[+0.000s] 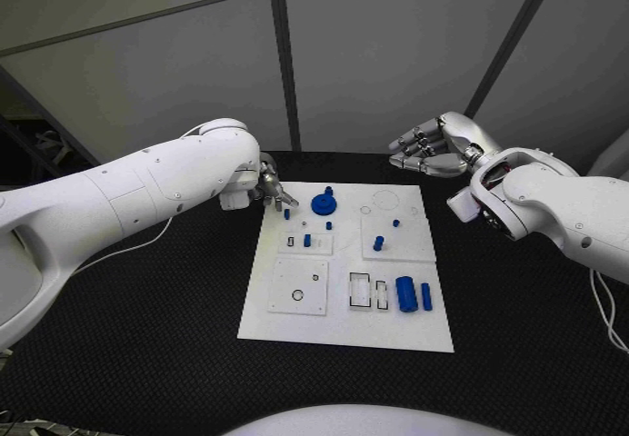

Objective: Assemble the parts on the task board

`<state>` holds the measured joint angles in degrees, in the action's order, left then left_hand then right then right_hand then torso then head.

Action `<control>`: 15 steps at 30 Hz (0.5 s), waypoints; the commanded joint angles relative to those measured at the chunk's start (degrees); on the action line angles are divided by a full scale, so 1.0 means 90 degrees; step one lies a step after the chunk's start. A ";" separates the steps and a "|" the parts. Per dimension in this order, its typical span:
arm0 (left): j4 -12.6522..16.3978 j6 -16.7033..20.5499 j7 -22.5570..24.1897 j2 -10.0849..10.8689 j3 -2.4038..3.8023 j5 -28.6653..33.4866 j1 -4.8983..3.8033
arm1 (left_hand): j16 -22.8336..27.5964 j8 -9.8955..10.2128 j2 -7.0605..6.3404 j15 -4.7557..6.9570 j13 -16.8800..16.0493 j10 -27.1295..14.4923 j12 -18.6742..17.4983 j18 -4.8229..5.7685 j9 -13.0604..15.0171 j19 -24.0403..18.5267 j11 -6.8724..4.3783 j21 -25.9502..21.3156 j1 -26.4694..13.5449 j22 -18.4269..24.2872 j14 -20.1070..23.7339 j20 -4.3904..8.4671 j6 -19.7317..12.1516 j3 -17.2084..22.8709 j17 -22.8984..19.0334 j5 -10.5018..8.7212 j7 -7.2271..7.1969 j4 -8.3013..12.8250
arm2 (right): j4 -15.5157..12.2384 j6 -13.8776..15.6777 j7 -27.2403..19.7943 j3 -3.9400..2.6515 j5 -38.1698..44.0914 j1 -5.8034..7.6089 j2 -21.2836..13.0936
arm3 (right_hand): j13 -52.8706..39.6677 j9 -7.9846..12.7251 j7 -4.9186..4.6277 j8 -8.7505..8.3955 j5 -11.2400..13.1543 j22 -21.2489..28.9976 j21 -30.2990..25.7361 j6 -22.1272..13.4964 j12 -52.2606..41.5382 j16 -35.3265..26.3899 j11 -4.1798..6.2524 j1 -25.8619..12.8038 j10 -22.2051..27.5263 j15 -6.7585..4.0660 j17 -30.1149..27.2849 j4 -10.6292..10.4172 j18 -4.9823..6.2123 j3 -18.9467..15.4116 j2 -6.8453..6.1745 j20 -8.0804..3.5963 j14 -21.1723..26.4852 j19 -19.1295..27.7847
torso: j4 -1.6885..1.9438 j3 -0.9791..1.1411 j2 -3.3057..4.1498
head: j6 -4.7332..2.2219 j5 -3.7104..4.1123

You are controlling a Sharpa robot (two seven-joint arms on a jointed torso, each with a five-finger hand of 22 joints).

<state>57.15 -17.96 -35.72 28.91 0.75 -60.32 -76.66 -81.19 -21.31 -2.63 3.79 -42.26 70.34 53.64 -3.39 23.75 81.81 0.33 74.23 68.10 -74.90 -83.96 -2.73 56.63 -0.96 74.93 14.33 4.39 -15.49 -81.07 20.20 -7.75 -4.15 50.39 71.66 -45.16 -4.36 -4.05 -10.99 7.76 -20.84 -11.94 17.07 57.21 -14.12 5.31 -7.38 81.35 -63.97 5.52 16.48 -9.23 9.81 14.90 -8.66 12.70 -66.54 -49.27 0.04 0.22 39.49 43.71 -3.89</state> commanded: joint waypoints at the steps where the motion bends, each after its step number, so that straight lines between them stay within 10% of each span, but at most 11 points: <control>1: 0.0000 -0.0184 0.0043 -0.0008 -0.0001 -0.0061 -0.0003 | -0.0007 0.0028 0.0007 -0.0032 0.0003 0.0007 0.0031 -0.0085 -0.0015 0.0050 -0.0034 0.0044 0.0097 -0.0012 -0.0370 -0.0009 0.0062 -0.0019 0.0639 -0.0026 -0.0004 0.0021 | -0.0006 -0.0008 -0.0041 -0.0004 -0.0022 0.0011 0.0002 | 0.0006 -0.0007 -0.0037 -0.0029 -0.0022 0.0006 -0.0013 0.0000 0.0044 -0.0026 -0.0033 -0.0024 0.0001 0.0043 -0.0006 0.0009 0.0074 -0.0020 0.0003 0.0030 0.0014 -0.0001 | -0.0004 0.0000 0.0001 | 0.0005 0.0003; 15: 0.0005 -0.0284 0.0065 -0.0026 -0.0023 -0.0061 0.0020 | -0.0011 0.0040 0.0059 -0.0028 0.0013 0.0014 0.0042 -0.0081 -0.0043 0.0058 -0.0040 0.0054 0.0176 -0.0030 -0.0372 -0.0006 0.0106 -0.0022 0.0642 -0.0024 -0.0012 0.0046 | -0.0011 -0.0018 -0.0029 -0.0004 -0.0022 0.0011 -0.0001 | 0.0006 -0.0007 -0.0037 -0.0029 -0.0022 0.0006 -0.0013 0.0000 0.0044 -0.0026 -0.0033 -0.0024 0.0001 0.0043 -0.0006 0.0009 0.0074 -0.0020 0.0003 0.0030 0.0014 -0.0001 | 0.0004 0.0000 0.0003 | 0.0007 -0.0003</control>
<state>57.20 -19.50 -35.61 28.70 0.55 -60.39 -76.40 -81.20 -21.31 -1.96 3.79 -42.18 70.34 53.64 -3.40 23.44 81.98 0.33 74.46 69.23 -74.94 -83.96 -2.90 57.24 -1.12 74.93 14.33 4.18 -15.33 -81.10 20.18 -7.73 -4.14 50.38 71.66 -45.19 -4.37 -4.05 -10.99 7.76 -20.81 -11.94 17.08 57.21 -14.12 5.31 -7.37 81.35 -63.97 5.52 16.49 -9.23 9.80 14.90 -8.66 12.70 -66.54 -49.27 0.04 0.23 39.48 43.74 -3.93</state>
